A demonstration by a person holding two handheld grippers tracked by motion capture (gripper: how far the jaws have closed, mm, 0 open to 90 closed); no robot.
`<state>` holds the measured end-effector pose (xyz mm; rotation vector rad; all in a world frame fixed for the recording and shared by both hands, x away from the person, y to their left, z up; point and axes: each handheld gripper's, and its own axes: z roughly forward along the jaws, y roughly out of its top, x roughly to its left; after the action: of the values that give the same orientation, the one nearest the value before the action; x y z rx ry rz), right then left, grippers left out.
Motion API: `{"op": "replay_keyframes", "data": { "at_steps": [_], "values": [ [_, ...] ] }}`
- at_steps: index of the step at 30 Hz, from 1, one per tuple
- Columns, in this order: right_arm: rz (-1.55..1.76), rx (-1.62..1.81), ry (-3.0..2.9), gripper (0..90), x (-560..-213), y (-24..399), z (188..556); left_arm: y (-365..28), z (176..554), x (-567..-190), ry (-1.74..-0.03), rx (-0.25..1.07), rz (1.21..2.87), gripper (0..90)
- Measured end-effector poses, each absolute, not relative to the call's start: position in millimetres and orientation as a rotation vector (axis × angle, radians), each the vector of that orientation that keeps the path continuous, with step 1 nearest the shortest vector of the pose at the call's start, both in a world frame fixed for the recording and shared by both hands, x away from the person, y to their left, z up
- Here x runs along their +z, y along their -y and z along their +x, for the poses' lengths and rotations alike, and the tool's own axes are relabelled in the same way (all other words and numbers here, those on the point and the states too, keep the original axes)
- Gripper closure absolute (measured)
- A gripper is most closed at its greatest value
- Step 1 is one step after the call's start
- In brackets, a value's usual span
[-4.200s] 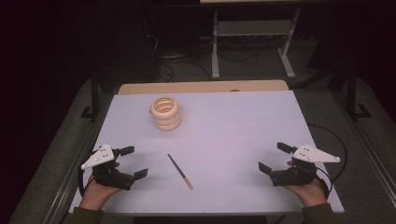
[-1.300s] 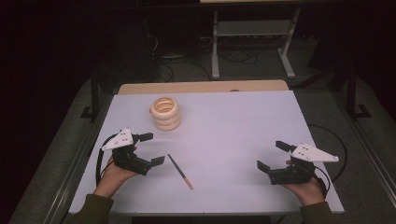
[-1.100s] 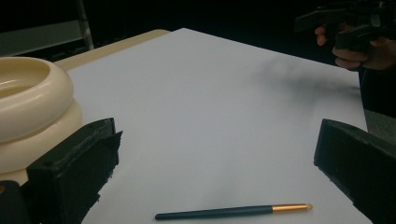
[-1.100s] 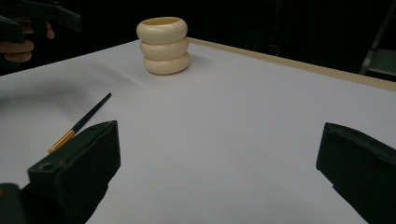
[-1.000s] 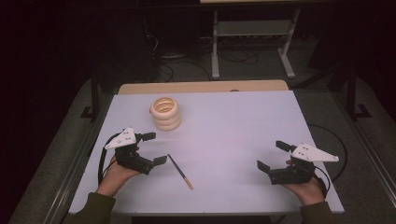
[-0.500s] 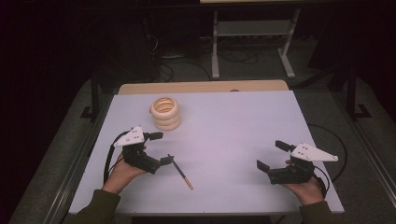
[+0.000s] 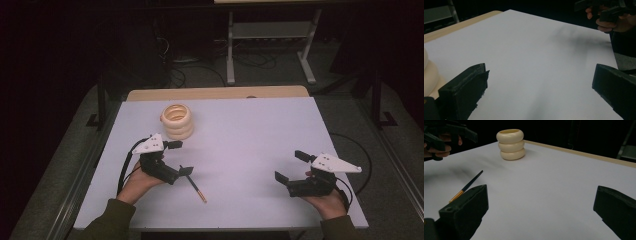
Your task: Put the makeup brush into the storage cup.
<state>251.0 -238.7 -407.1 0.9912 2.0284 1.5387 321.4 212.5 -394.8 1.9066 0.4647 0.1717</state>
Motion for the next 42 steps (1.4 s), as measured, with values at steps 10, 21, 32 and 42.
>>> {"op": "replay_keyframes", "data": {
  "at_steps": [10,21,32,42],
  "values": [
    [0.991,1.534,-2.033,0.0,-407.3,238.3,250.9,-200.2,326.8,-394.9,-0.443,0.159,1.925,0.0],
    [0.994,1.54,-2.031,0.0,-407.2,238.3,250.9,-189.8,331.7,-395.6,-0.419,0.153,1.935,0.0],
    [1.0,1.543,-2.031,0.0,-407.2,239.0,251.6,-178.3,336.0,-392.5,-0.384,0.141,1.97,0.0],
    [0.996,1.543,-2.033,0.0,-407.3,238.9,251.4,-172.1,341.0,-384.0,-0.348,0.144,2.036,0.0]
  ]
}}
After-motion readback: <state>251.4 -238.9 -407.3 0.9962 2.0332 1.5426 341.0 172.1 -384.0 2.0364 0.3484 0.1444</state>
